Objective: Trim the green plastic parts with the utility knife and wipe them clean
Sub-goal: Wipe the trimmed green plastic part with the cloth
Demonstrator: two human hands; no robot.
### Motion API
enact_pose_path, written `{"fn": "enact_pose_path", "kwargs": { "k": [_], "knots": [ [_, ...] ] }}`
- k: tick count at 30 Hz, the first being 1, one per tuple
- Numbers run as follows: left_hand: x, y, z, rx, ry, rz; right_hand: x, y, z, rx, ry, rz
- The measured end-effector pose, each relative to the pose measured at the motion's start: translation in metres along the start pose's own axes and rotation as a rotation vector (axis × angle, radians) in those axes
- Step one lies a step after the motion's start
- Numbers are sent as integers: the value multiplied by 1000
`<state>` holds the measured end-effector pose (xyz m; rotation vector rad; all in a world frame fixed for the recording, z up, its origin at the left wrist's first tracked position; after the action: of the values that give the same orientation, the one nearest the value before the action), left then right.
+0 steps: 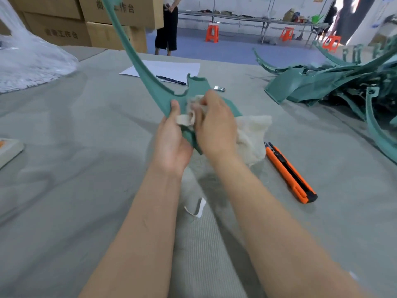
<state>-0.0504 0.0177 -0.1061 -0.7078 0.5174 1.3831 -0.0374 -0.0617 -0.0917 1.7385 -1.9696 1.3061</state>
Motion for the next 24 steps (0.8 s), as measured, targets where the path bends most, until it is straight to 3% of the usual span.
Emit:
{"fn": "enact_pose_path", "kwargs": {
  "k": [3,7,9,11,13,17,24],
  "knots": [
    [-3,0,7,-102,-26,39,25,-14,44,-338,-112,-41],
    [-3,-4,10,-213,-66,75,30,9,63,-637,-824,78],
    [-6,-4,6,-230,-84,78,23,12,55,-699,-1223,95],
    [-8,-2,4,-227,-85,63,18,10,38,-615,-1465,38],
    [-10,0,1,-215,-78,30,12,11,20,-537,-1370,-50],
    [-16,0,-5,-102,-51,-14,0,16,12,-291,-672,-116],
    [-4,0,0,13,-261,-97,23,14,45,-435,-731,96]
  ]
}}
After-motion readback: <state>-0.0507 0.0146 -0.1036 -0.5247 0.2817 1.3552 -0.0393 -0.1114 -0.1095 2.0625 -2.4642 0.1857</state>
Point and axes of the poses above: each hand's wrist, its own y-axis away from the middle knuckle, its own x-axis out of the back of the hand, z = x × y, the point moved 2 cm from there along -y, towards the middle knuckle, and after that the axes turned 12 degrees about -z, right-handed, at the moved point
